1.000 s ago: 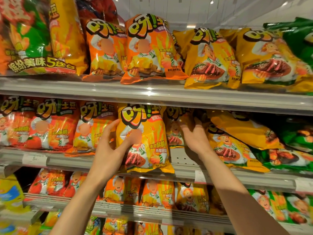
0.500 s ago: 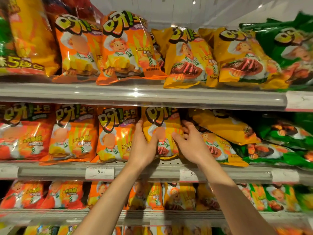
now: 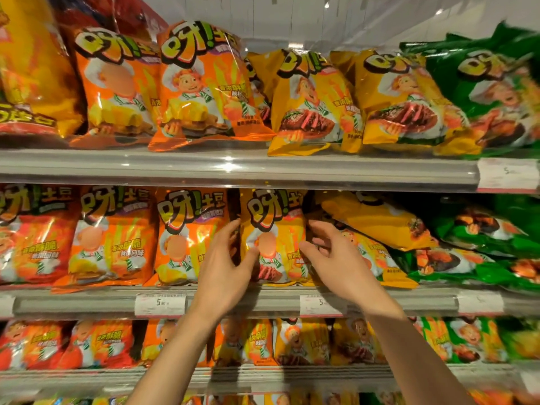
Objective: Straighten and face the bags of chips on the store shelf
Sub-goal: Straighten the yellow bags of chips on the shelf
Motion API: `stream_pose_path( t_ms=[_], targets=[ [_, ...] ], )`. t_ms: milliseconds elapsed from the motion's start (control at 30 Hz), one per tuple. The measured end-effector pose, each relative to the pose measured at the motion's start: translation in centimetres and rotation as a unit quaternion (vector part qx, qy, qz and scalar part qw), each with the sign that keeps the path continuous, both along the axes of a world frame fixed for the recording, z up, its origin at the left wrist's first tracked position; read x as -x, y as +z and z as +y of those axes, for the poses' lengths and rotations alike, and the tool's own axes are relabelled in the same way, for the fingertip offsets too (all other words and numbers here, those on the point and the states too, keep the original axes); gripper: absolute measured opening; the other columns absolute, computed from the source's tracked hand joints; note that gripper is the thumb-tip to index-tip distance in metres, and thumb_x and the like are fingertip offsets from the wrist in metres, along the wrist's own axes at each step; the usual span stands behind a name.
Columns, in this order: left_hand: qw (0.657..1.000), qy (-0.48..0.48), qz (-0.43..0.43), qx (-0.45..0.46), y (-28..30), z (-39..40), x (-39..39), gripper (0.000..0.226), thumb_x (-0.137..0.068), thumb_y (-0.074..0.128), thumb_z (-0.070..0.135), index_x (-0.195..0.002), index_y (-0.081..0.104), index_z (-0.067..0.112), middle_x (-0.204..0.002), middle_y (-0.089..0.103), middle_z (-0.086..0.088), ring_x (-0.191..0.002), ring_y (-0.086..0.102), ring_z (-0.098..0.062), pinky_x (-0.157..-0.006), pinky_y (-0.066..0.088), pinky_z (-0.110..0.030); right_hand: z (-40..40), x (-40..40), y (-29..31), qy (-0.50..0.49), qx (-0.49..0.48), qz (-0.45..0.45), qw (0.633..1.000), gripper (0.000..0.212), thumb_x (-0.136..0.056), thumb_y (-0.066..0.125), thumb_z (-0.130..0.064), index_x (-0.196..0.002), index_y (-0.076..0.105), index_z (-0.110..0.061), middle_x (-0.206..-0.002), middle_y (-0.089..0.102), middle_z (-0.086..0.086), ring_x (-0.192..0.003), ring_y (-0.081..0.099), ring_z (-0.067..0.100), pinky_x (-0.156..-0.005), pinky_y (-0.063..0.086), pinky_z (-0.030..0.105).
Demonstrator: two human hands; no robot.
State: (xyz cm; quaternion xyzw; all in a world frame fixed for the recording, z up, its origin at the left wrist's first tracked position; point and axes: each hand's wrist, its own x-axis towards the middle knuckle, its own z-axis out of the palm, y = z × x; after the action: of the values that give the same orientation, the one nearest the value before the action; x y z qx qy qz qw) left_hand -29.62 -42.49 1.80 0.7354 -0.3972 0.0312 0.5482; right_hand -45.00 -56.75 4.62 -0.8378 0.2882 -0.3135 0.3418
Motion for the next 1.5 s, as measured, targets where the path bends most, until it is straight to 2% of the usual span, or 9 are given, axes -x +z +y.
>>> stream_pose_path(
  t_ms=[200,433,567,633,733,900,1067,1200,1500],
  targets=[
    [0.992,0.015,0.073,0.102,0.2,0.6,3.0,0.022,-0.095,0.068,0.019,-0.116,0.065,0.022,-0.099,0.071,0.004,-0.084,0.066,0.002,-0.069,0.048,-0.007,-2.0,6.9,-0.9,-0.004,-0.053,-0.125,0.991,0.025,-0.095,0.065,-0.027,-0.12,0.065,-0.027,-0.103,0.07,-0.016,-0.092,0.066,-0.005,-0.072,0.048,0.006],
    [0.983,-0.029,0.147,0.102,0.0,-3.9,8.3,0.01,-0.094,0.069,0.022,-0.104,0.07,0.024,-0.094,0.074,0.006,-0.09,0.07,-0.011,-0.086,0.058,-0.046,-6.8,15.5,-1.4,-0.099,-0.028,-0.146,0.984,0.013,-0.096,0.062,-0.022,-0.107,0.067,-0.025,-0.094,0.071,-0.001,-0.082,0.064,0.004,-0.065,0.05,0.013],
    [0.986,-0.027,0.144,0.082,0.5,-7.2,10.8,0.011,-0.094,0.07,0.024,-0.104,0.069,0.029,-0.092,0.074,0.012,-0.086,0.07,-0.011,-0.078,0.059,-0.044,-9.0,17.1,-0.5,-0.119,0.045,-0.112,0.986,0.011,-0.096,0.06,-0.024,-0.103,0.067,-0.027,-0.082,0.069,-0.001,-0.068,0.061,0.012,-0.057,0.048,0.029],
    [0.988,-0.028,0.138,0.062,0.9,-8.8,11.6,0.012,-0.094,0.069,0.026,-0.105,0.069,0.031,-0.092,0.074,0.013,-0.084,0.07,-0.01,-0.073,0.057,-0.039,-9.1,16.6,-0.5,-0.128,0.089,-0.079,0.985,0.015,-0.096,0.06,-0.027,-0.108,0.067,-0.028,-0.092,0.07,-0.012,-0.079,0.063,0.005,-0.073,0.053,0.029],
    [0.989,-0.017,0.148,0.021,1.5,-11.2,12.2,0.021,-0.096,0.064,0.032,-0.117,0.064,0.03,-0.108,0.073,0.01,-0.101,0.067,-0.011,-0.085,0.054,-0.036,-8.6,15.2,-1.0,-0.163,0.212,-0.071,0.961,0.024,-0.094,0.066,-0.022,-0.116,0.07,-0.014,-0.109,0.071,-0.001,-0.105,0.066,0.021,-0.099,0.05,0.042],
    [0.987,0.004,0.162,-0.022,2.7,-13.4,12.4,0.069,-0.091,0.065,0.05,-0.149,0.04,0.021,-0.121,0.066,0.01,-0.107,0.062,-0.009,-0.086,0.048,-0.03,-8.5,13.9,-2.0,-0.135,0.273,-0.08,0.949,0.046,-0.087,0.067,-0.022,-0.123,0.064,0.005,-0.118,0.069,0.018,-0.109,0.066,0.035,-0.098,0.05,0.05],
    [0.982,0.019,0.185,-0.036,3.4,-14.9,11.9,0.103,-0.081,0.066,0.069,-0.159,0.018,0.021,-0.107,0.059,0.02,-0.102,0.055,-0.007,-0.091,0.042,-0.034,-7.9,14.0,-1.2,-0.066,0.186,-0.153,0.968,0.028,-0.094,0.067,-0.018,-0.121,0.064,-0.011,-0.11,0.067,-0.001,-0.102,0.063,0.007,-0.094,0.042,0.012],
    [0.982,0.042,0.175,-0.064,4.2,-16.0,11.9,0.137,-0.065,0.06,0.088,-0.16,-0.005,0.014,-0.097,0.054,0.021,-0.104,0.051,-0.014,-0.09,0.043,-0.034,-7.2,14.0,-1.3,-0.01,0.099,-0.178,0.979,0.023,-0.094,0.066,-0.019,-0.116,0.065,-0.026,-0.107,0.063,-0.016,-0.107,0.057,-0.006,-0.094,0.043,0.015],
    [0.987,0.079,0.097,-0.098,5.6,-17.3,13.8,0.113,-0.056,0.062,0.09,-0.131,0.043,0.007,-0.117,0.065,-0.008,-0.108,0.064,-0.03,-0.09,0.055,-0.044,-7.6,14.4,-0.7,0.046,-0.018,-0.195,0.98,0.021,-0.098,0.061,-0.023,-0.112,0.065,-0.038,-0.11,0.069,-0.021,-0.11,0.063,0.005,-0.097,0.051,0.04]
  ],
)
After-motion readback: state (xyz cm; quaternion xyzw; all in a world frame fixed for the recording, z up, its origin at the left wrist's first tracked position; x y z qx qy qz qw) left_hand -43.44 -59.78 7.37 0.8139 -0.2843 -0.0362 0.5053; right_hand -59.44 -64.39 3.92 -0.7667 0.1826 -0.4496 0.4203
